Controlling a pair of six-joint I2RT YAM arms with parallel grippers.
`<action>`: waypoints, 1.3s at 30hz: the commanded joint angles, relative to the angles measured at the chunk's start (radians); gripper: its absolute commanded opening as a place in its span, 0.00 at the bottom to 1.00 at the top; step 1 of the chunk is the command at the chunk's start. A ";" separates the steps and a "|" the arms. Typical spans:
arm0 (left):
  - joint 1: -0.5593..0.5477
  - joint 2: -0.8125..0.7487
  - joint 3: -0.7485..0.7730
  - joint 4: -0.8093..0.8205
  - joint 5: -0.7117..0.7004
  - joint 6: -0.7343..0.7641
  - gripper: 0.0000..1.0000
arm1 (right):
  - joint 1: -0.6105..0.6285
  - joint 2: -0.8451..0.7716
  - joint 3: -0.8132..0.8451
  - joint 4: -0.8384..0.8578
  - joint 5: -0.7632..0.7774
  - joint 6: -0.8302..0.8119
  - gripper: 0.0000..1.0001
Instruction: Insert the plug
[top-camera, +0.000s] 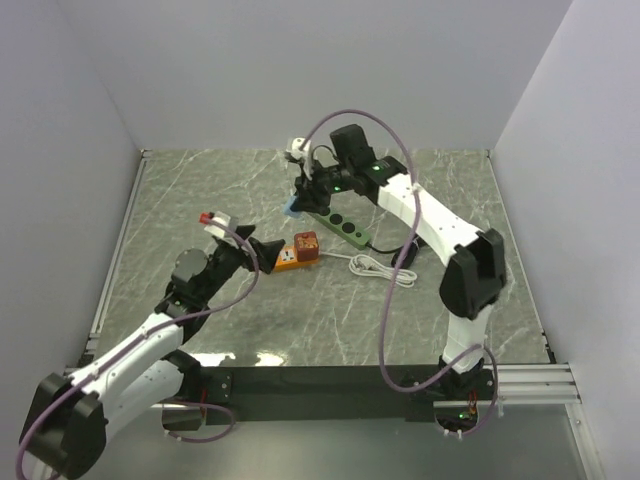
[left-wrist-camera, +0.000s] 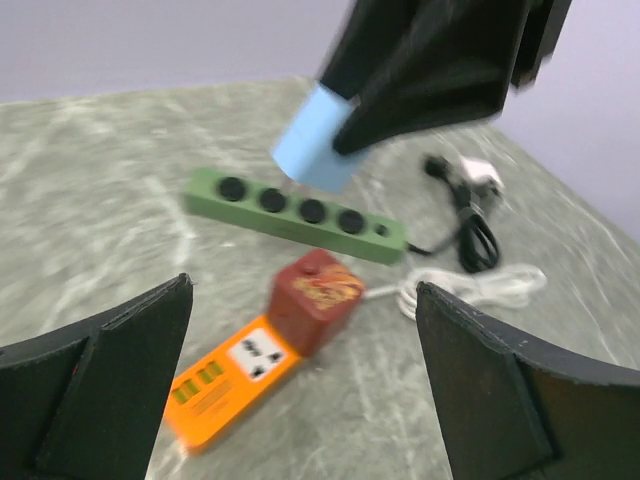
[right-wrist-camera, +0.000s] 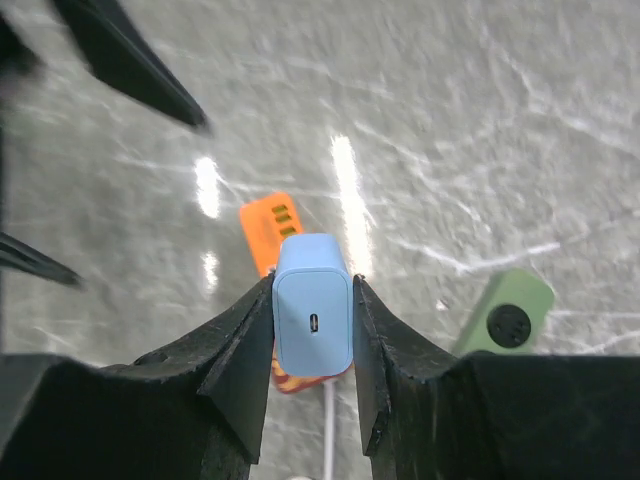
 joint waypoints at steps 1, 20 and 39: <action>0.037 -0.110 -0.032 -0.053 -0.196 -0.066 0.99 | 0.048 0.103 0.143 -0.163 0.143 -0.076 0.00; 0.178 -0.178 -0.090 -0.062 0.018 -0.142 0.99 | 0.144 0.291 0.200 -0.317 0.145 -0.228 0.00; 0.290 -0.184 -0.119 -0.029 0.131 -0.192 1.00 | 0.187 0.350 0.180 -0.245 0.343 -0.302 0.00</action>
